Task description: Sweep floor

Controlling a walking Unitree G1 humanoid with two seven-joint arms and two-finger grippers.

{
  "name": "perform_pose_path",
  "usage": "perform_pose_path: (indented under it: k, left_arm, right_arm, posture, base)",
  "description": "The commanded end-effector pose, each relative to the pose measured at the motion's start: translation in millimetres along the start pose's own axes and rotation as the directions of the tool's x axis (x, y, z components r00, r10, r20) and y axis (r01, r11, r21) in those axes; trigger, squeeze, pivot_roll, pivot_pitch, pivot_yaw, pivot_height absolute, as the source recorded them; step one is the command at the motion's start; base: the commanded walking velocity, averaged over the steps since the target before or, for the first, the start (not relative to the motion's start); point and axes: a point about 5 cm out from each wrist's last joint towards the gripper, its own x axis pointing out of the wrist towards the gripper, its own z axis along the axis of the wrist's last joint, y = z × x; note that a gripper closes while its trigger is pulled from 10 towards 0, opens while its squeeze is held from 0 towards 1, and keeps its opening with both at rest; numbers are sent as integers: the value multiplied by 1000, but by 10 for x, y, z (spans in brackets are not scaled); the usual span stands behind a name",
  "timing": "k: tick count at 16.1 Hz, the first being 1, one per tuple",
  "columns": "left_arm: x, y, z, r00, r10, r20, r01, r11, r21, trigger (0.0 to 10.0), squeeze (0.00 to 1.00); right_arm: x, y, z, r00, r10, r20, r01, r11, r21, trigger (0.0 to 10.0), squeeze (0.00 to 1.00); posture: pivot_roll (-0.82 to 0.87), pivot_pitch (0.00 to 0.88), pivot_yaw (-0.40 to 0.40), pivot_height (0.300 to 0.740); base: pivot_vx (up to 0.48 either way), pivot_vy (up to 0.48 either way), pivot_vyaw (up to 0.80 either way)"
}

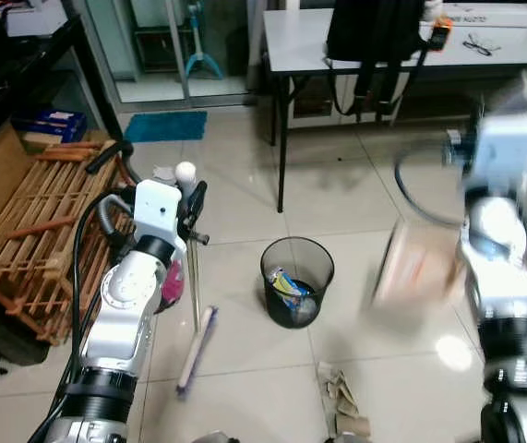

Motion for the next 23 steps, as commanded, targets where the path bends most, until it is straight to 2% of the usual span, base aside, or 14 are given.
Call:
perform_pose_path:
  k: [1,6,10,11,16,21,23]
  left_arm:
    - [4,30,69,1000,2,25,-3,1000,15,10000,0]
    - [3,46,76,1000,4,25,-4,1000,17,10000,0]
    - [-2,46,82,1000,4,27,-5,1000,13,10000,0]
    - [-5,46,83,1000,7,29,-7,1000,13,10000,0]
    - [-7,39,86,1000,8,30,-8,1000,14,10000,0]
    - [1,35,91,999,8,32,-8,1000,16,10000,0]
    - [-1,38,94,999,12,34,-12,1000,19,10000,0]
  right_arm:
    - [41,-63,179,997,-19,70,20,1000,-15,10000,0]
    - [-64,-42,140,1000,-7,29,7,1000,-13,10000,0]
    - [-105,64,168,999,31,10,-32,998,46,10000,0]
    - [-141,165,172,998,68,-6,-67,994,82,10000,0]
    - [-233,356,123,988,135,-70,-125,984,128,10000,0]
    - [-263,402,131,984,145,-99,-125,974,189,10000,0]
    - [-305,465,116,978,171,-119,-142,966,214,10000,0]
  posture:
    - [-98,13,58,740]
    - [-97,15,58,740]
    - [-95,18,55,740]
    - [-95,18,52,740]
    - [-91,18,51,740]
    - [-91,18,51,740]
    - [-94,20,50,740]
  base:
    - [0,0,0]
    - [0,0,0]
    - [-266,0,0]
    - [-300,0,0]
    - [-302,0,0]
    - [-305,0,0]
    - [-283,0,0]
